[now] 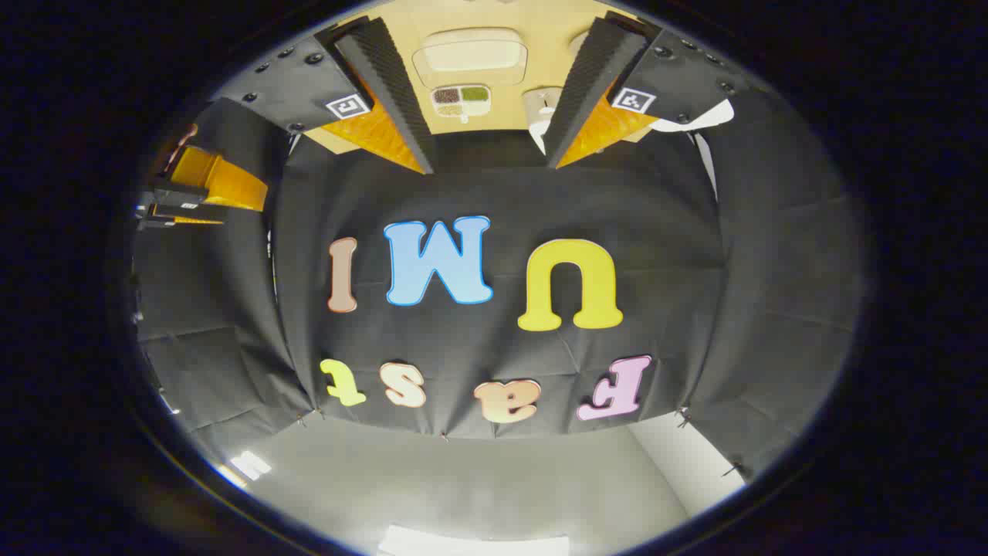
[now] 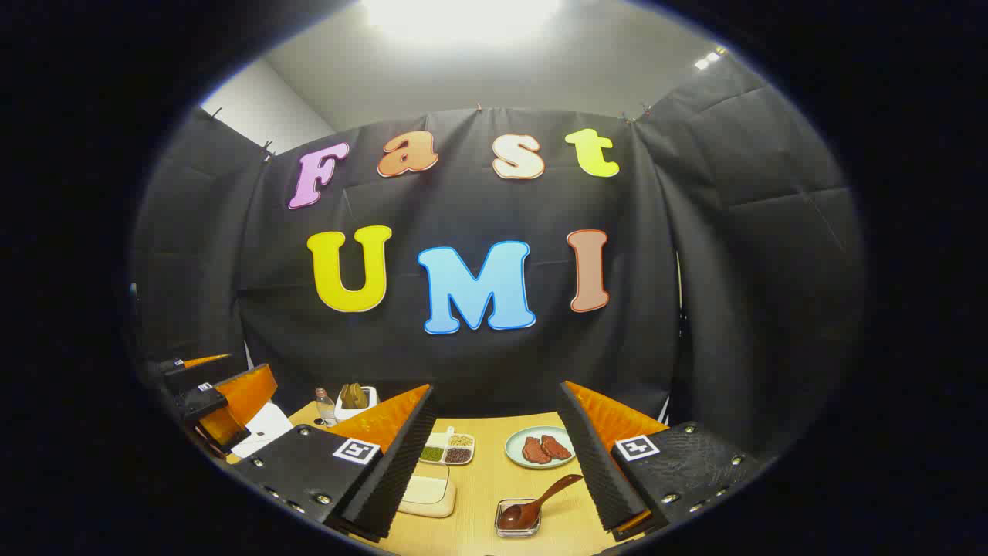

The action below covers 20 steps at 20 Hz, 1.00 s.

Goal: Close the left gripper, press the button to open the rice cooker; take a wooden spoon from the chopstick holder with the right hand, scoop a spoonful of rice and pour it into the rice cooker, then put the wooden spoon back into the chopstick holder.

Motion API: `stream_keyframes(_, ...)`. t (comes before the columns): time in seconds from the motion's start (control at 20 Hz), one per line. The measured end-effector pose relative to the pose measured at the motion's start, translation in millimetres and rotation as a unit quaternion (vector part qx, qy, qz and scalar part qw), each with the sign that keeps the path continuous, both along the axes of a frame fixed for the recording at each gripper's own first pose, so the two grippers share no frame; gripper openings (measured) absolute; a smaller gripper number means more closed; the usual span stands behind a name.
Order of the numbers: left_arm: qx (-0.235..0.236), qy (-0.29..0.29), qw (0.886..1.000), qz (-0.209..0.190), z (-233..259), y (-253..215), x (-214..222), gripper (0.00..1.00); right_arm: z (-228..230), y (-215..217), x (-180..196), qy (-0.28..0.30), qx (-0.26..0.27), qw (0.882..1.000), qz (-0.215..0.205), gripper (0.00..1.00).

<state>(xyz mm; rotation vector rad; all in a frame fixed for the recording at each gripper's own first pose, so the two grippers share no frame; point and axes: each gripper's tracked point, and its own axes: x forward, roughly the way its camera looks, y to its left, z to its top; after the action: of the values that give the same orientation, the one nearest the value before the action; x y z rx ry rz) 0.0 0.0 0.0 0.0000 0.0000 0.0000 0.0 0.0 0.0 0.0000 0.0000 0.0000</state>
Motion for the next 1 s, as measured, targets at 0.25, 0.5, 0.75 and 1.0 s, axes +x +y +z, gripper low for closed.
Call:
stream_keyframes(0.25, 0.001, 0.006, 1.000, -0.001, -4, 11, 9, 0.96, 3, 12, 8, -0.007, -0.008, 1.000, 0.012, 0.95)
stream_keyframes(0.5, 0.008, 0.014, 1.000, 0.005, -11, 22, 14, 0.96, 1, 21, 12, -0.006, -0.012, 1.000, 0.017, 0.95)
stream_keyframes(0.75, 0.016, 0.017, 1.000, 0.006, -16, 26, 14, 0.96, 0, 22, 15, -0.006, -0.015, 1.000, 0.013, 0.95)
stream_keyframes(1.0, 0.020, 0.026, 0.999, 0.017, -25, 40, 20, 0.98, -6, 23, 17, 0.005, -0.016, 1.000, 0.013, 0.95)
